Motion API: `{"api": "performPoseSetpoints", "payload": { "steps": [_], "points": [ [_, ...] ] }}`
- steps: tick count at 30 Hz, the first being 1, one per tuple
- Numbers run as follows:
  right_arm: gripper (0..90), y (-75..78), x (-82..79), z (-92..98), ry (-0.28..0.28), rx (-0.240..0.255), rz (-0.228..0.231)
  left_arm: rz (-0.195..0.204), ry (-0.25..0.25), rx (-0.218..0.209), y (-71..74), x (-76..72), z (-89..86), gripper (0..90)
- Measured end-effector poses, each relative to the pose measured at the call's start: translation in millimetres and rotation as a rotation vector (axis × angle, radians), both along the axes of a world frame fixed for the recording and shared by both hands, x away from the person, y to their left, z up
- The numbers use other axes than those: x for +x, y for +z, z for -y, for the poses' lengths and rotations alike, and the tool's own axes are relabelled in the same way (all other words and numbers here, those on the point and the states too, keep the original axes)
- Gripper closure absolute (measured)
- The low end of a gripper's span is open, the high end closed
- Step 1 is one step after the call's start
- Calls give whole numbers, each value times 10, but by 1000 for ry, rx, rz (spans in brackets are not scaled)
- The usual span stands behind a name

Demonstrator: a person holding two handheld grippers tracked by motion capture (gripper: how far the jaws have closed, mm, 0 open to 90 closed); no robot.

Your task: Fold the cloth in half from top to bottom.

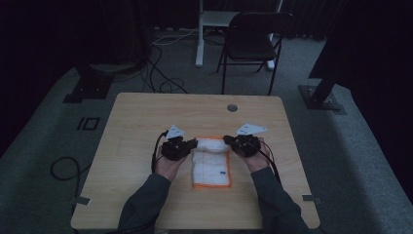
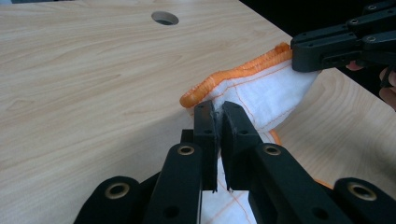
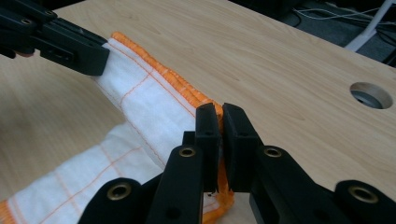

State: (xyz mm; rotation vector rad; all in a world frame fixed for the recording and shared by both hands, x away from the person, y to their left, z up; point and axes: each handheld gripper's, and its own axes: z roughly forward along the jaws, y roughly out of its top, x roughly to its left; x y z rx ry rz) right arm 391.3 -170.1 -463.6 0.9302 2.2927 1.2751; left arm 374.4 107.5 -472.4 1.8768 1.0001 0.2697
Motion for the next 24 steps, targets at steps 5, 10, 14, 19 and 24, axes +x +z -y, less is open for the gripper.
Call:
{"api": "performPoseSetpoints", "payload": {
  "steps": [5, 10, 14, 19, 24],
  "points": [
    [859, -37, -110, -2, 13, -3, 4, -6, 1, -16, -31, -104, -40, 860],
    [858, -87, -187, 8, 14, 6, -3, -9, 2, -18, -67, -160, -42, 860],
    [857, -160, -274, -1, 19, -3, -14, -22, 4, -22, -155, -258, -47, 859],
    [857, -242, -315, -5, 26, -13, -30, -43, 10, -35, -244, -328, -77, 858],
    [856, -338, -355, -10, 36, -27, -48, -66, 7, -32, -344, -410, -73, 856]
  ]
}}
